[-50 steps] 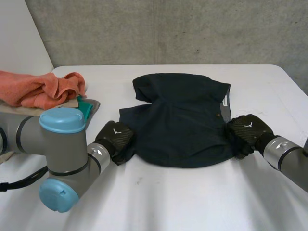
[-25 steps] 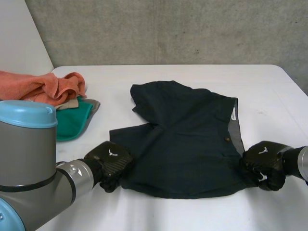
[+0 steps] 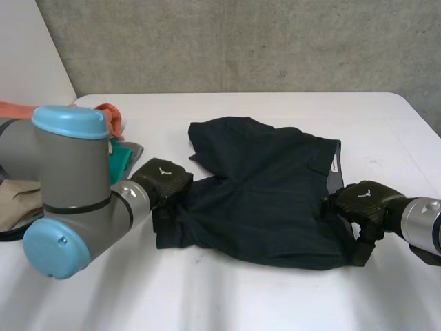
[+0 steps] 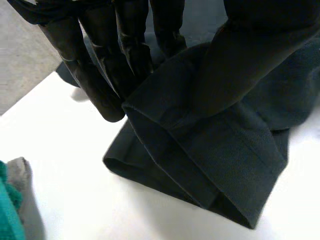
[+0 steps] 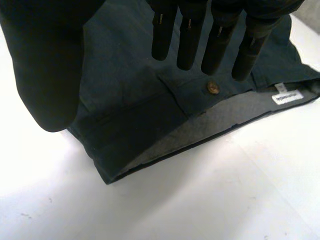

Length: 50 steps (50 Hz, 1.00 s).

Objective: Fold the laundry.

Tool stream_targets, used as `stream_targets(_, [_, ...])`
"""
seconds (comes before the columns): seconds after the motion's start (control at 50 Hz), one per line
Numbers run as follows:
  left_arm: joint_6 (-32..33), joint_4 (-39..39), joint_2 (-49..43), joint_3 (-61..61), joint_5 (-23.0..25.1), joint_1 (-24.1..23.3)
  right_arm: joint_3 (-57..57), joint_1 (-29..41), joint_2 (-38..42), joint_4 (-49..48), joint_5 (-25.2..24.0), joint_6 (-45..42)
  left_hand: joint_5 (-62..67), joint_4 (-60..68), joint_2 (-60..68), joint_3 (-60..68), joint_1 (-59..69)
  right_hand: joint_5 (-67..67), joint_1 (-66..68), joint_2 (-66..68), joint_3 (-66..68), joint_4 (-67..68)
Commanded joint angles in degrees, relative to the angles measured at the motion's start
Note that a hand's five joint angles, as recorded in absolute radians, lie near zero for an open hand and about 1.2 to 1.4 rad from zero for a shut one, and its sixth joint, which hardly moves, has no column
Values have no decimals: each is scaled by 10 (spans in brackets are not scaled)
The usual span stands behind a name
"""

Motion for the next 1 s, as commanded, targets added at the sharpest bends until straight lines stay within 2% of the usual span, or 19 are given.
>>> stream_targets(0.02, [-15, -8, -20, 45, -16, 2, 63, 9, -8, -58, -1, -3, 124, 115, 115, 120, 147, 24, 2, 3, -1, 11])
stream_targets(0.1, [-19, -12, -28, 57, -17, 0, 92, 16, 0, -93, -1, 4, 124, 115, 115, 120, 147, 49, 27, 28, 25, 36])
stream_targets(0.18, [-22, -18, -31, 60, -21, 1, 112, 24, 7, -146, 2, 25, 124, 115, 115, 120, 147, 180, 158, 159, 155, 167])
stream_targets(0.2, [-24, -19, -28, 57, -21, 1, 115, 25, 10, -171, 5, 34, 124, 115, 115, 120, 147, 342, 320, 321, 317, 329])
stream_targets(0.24, [-27, -24, -26, 54, -20, 2, 118, 25, 11, -190, 12, 39, 124, 115, 115, 120, 147, 571, 549, 550, 547, 558])
stream_targets(0.34, [-34, -58, 5, 22, -13, 1, 121, 26, -2, -199, 40, 30, 124, 115, 115, 120, 147, 573, 551, 551, 548, 559])
stream_targets(0.42, [-24, -124, 44, -33, -2, -1, 117, 23, -35, -124, 43, -15, 124, 115, 115, 120, 147, 573, 551, 551, 548, 559])
stream_targets(0.48, [2, -172, 79, -86, 30, -1, 106, 8, -49, -12, 40, -87, 124, 115, 115, 120, 147, 573, 551, 551, 548, 559])
stream_targets(0.54, [44, -192, 102, -129, 60, 1, 90, -5, -43, 96, 39, -169, 124, 115, 115, 120, 147, 573, 551, 551, 548, 559])
stream_targets(0.62, [84, -184, 101, -144, 72, -1, 57, -7, -27, 151, 39, -228, 124, 115, 115, 120, 147, 573, 551, 551, 548, 559])
stream_targets(0.72, [89, -139, 71, -84, 50, 2, -16, 23, 13, 104, 46, -167, 124, 115, 115, 120, 147, 573, 551, 551, 548, 559])
stream_targets(0.8, [85, -73, 41, 22, 20, 7, -116, 55, 36, 28, 51, -75, 124, 115, 115, 120, 147, 573, 551, 551, 548, 559])
stream_targets(0.88, [77, 27, 22, 150, -1, 22, -234, 77, 43, -78, 70, 19, 124, 115, 115, 120, 147, 573, 551, 551, 548, 559])
stream_targets(1.0, [34, 225, 32, 305, -10, 31, -385, 104, 37, -311, 136, 158, 124, 115, 115, 120, 147, 573, 551, 551, 548, 559])
